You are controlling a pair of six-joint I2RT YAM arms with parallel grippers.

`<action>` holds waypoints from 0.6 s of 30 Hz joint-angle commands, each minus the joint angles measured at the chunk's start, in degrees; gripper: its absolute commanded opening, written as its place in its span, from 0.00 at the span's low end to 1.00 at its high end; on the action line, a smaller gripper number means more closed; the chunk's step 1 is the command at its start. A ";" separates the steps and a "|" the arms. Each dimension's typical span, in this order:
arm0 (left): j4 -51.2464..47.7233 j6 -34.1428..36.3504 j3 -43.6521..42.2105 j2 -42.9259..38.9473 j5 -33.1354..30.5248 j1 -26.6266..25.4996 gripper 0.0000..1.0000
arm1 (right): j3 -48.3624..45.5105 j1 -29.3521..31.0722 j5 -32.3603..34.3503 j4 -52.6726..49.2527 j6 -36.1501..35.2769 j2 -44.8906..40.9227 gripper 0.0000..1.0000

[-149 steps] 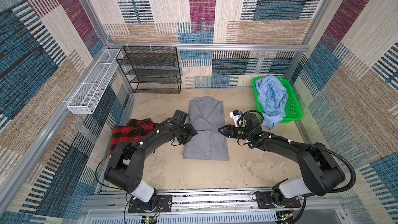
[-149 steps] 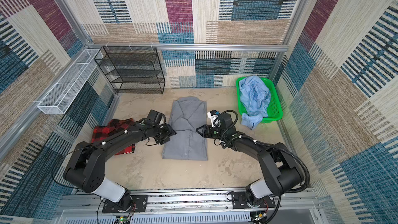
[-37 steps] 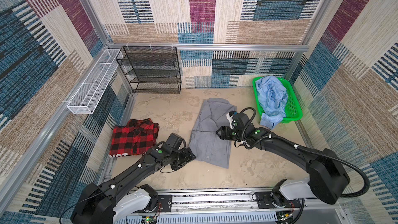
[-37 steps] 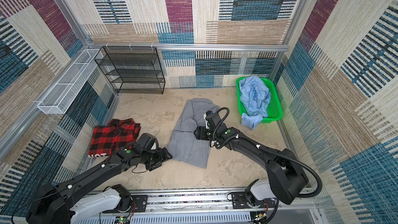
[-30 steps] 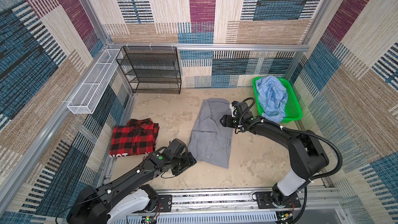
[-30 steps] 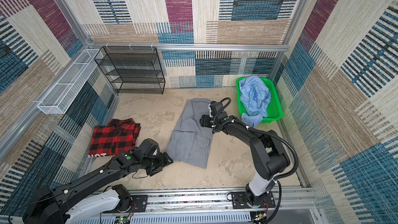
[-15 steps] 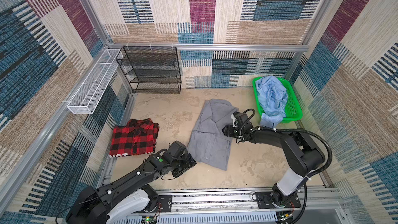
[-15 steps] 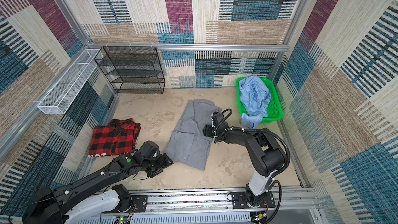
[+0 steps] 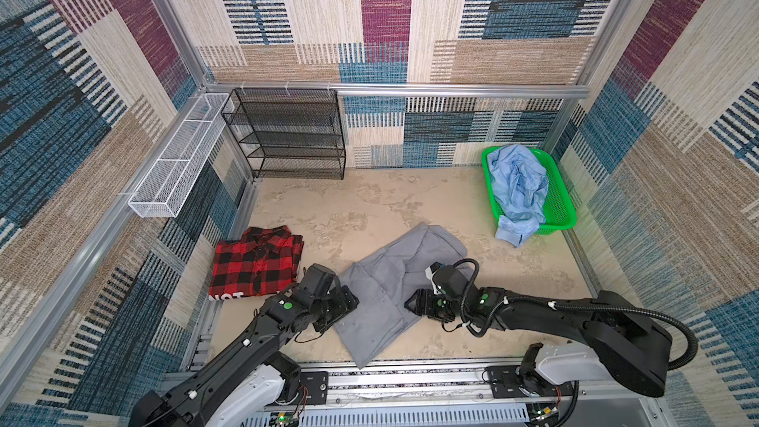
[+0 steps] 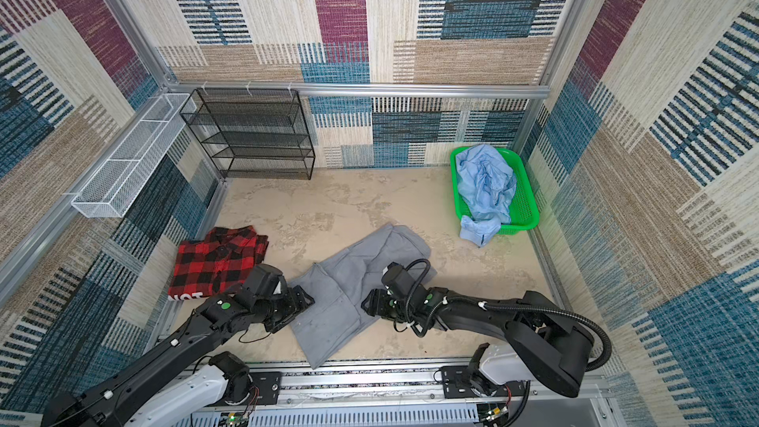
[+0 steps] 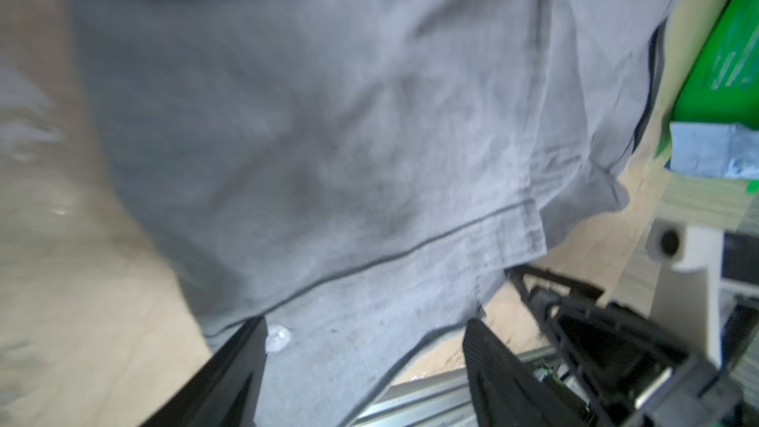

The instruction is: Fold and stack the long sleeve shirts

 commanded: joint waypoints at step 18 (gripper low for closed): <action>1.08 17.65 7.06 16.44 8.58 6.18 0.85 | 23.01 -8.13 -3.37 0.83 -19.71 14.41 0.69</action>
